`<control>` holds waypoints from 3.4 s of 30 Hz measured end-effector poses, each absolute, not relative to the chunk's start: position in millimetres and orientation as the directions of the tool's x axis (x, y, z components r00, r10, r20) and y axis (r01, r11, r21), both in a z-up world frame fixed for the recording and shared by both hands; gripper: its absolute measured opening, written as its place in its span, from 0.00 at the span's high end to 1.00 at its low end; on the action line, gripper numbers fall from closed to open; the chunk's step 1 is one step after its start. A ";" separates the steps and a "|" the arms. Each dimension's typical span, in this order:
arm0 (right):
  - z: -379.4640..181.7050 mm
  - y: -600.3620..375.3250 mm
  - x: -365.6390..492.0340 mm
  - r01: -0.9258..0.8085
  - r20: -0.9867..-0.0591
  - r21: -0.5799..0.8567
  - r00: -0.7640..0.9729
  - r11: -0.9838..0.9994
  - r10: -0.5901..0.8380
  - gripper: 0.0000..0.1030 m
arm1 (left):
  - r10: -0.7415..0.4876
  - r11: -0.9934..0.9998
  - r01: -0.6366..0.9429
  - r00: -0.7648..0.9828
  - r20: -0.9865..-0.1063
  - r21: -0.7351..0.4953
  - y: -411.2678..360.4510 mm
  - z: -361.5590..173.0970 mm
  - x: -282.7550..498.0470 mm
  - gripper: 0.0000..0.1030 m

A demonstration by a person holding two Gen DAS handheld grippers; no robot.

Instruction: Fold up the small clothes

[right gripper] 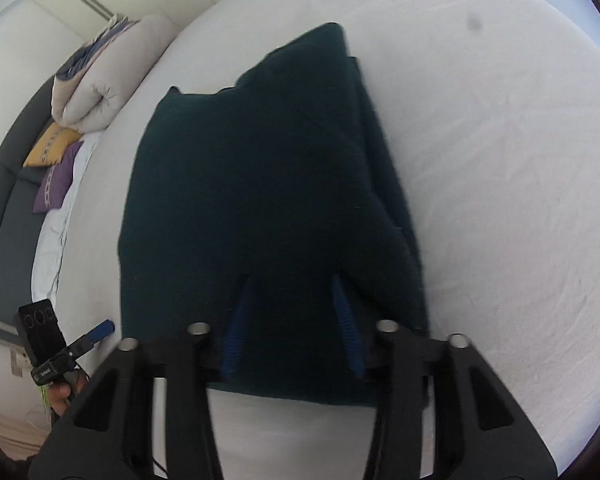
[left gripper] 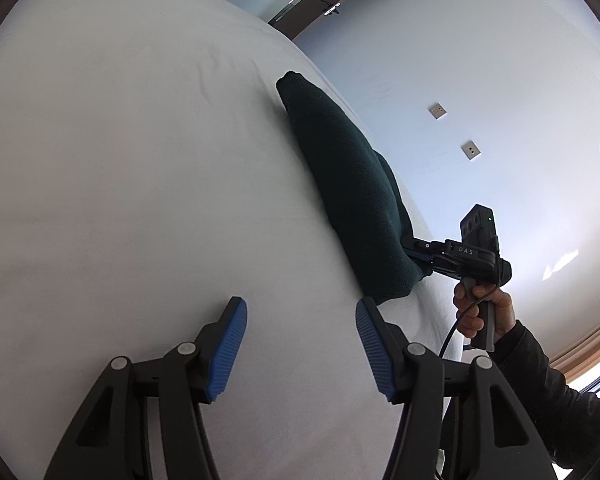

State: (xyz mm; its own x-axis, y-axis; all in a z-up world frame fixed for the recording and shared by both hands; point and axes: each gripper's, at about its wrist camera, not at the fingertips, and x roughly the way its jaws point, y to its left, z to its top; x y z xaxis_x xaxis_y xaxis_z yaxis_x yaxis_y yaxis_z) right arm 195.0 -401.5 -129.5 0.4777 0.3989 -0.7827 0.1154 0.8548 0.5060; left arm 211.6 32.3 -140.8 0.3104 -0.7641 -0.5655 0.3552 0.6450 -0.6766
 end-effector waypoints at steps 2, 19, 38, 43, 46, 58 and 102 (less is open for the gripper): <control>-133.7 -417.5 179.4 0.132 -0.712 0.596 0.542 0.792 0.446 0.71 | -0.750 0.661 0.355 0.319 -0.579 -0.661 31.2 -140.2 212.0 0.42; -80.1 -476.4 80.5 0.219 -0.612 0.673 0.700 0.706 0.367 0.38 | -0.620 0.781 0.393 0.403 -0.673 -0.485 14.7 -128.8 206.6 0.06; -121.5 -478.2 250.9 0.196 -0.694 0.697 0.424 0.689 0.581 0.35 | -0.510 0.848 0.300 0.238 -0.827 -0.437 -148.8 -117.4 352.7 0.01; -126.1 -462.6 279.3 0.167 -0.730 0.669 0.331 0.724 0.598 0.35 | -0.504 0.858 0.230 0.198 -0.841 -0.460 -160.4 -138.0 364.9 0.02; -132.4 -448.1 300.1 0.151 -0.766 0.630 0.282 0.762 0.578 0.35 | -0.486 0.866 0.240 0.197 -0.852 -0.439 -169.4 -133.6 363.9 0.27; -115.9 -367.0 307.5 0.018 -0.938 0.152 0.319 0.988 0.139 0.68 | -0.326 0.929 0.266 0.250 -0.912 -0.259 -197.5 -122.4 358.9 0.41; -132.0 -224.2 153.3 -0.103 -0.864 0.367 0.331 0.925 0.380 0.75 | -0.173 0.978 0.183 0.412 -0.894 -0.105 -16.7 -98.0 174.9 0.09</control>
